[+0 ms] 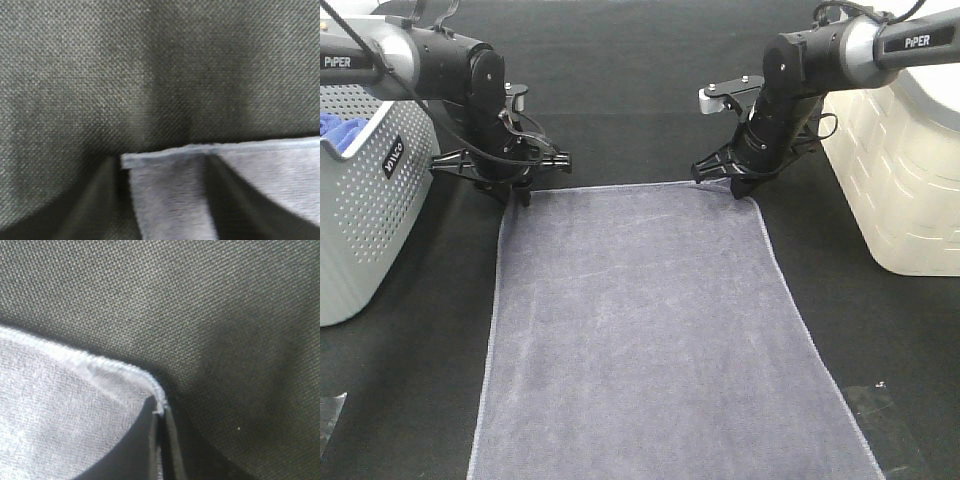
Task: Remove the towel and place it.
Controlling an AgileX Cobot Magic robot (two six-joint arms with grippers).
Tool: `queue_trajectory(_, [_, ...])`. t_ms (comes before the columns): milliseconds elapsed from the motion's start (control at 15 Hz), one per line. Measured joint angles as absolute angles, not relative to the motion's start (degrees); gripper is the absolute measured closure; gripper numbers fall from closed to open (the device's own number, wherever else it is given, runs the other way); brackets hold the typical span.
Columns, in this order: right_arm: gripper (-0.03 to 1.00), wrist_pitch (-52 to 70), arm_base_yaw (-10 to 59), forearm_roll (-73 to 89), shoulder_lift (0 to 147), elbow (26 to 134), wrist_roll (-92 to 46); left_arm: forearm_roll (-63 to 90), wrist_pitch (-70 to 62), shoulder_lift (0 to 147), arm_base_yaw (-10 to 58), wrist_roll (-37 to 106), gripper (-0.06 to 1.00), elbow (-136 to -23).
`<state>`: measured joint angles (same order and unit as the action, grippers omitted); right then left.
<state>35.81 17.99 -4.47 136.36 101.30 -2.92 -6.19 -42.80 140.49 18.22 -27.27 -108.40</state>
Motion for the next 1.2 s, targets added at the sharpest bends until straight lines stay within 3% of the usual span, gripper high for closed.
queue_trajectory(133, [0.97, 35.8, 18.0, -4.9, 136.4, 101.3, -2.9, -6.0, -42.2, 140.5, 18.3, -26.5, 0.92, -108.4])
queue_trajectory(467, [0.97, 37.0, 18.0, -8.5, 135.7, 101.8, -0.9, -5.8, -43.3, 140.5, 18.3, -23.3, 0.94, -109.9])
queue_trajectory(867, [0.97, 40.3, 17.8, -12.0, 135.1, 111.9, 0.6, -9.4, -42.5, 140.8, 18.3, -22.2, 0.94, -118.9])
queue_trajectory(1200, [0.97, 32.9, 15.0, -12.1, 135.2, 114.0, 0.7, -19.3, -28.2, 141.6, 18.4, -24.1, 0.94, -119.5])
